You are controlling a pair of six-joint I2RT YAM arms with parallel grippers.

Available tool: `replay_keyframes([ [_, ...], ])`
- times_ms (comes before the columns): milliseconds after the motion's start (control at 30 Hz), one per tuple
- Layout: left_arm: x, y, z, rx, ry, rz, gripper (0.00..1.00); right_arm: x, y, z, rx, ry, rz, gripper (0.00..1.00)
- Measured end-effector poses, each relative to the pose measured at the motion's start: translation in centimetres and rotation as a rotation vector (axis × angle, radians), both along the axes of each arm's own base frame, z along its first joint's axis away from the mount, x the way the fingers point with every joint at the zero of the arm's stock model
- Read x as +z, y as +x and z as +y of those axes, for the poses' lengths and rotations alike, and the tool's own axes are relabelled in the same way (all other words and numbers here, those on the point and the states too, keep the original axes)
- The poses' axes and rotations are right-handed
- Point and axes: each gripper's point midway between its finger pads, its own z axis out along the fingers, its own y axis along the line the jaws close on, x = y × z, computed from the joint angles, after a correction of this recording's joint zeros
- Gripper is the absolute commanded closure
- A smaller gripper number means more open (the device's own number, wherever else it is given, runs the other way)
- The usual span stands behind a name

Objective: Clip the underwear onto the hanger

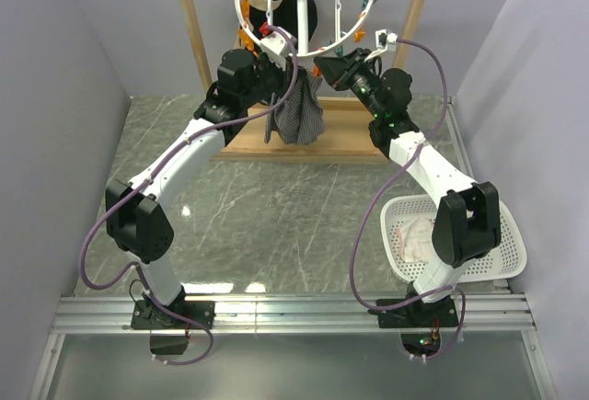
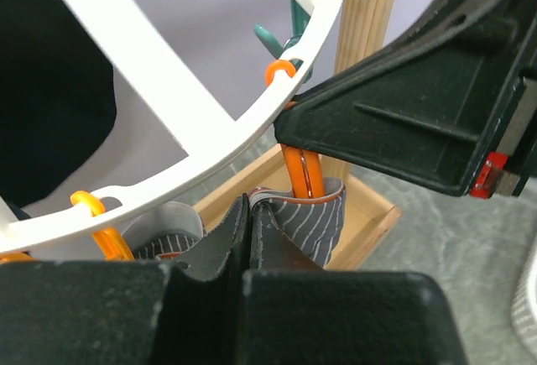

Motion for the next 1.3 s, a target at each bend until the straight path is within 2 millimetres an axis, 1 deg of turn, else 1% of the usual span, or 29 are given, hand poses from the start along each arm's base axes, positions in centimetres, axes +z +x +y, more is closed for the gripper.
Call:
replay_keyframes([
  [433,0.1,0.2,0.3,0.052,-0.156,0.151,1.0,0.2,-0.1,-0.1,0.001,0.02,-0.012,1.0],
  [633,1.0,0.6,0.9,0.067,-0.231,0.201,1.0,0.3,-0.3,-0.1,-0.001,0.019,-0.026,1.0],
  [833,1.7,0.4,0.8,0.059,-0.27,0.237,1.0,0.4,-0.4,-0.2,-0.001,0.013,-0.036,1.0],
  [867,1.7,0.3,0.7,0.058,-0.273,0.241,1.0,0.4,-0.4,-0.2,-0.001,0.013,-0.036,0.99],
  [933,1.6,0.4,0.8,0.06,-0.275,0.247,1.0,0.4,-0.4,-0.2,-0.001,0.01,-0.038,0.88],
  [1133,1.5,0.4,0.7,0.058,-0.276,0.249,1.0,0.4,-0.5,-0.1,0.002,0.009,-0.039,0.75],
  [1167,1.5,0.4,0.7,0.057,-0.275,0.25,1.0,0.4,-0.5,-0.1,0.002,0.009,-0.039,0.68],
  [1300,1.3,0.4,0.6,0.055,-0.273,0.253,1.0,0.4,-0.5,-0.1,0.002,0.009,-0.038,0.6],
])
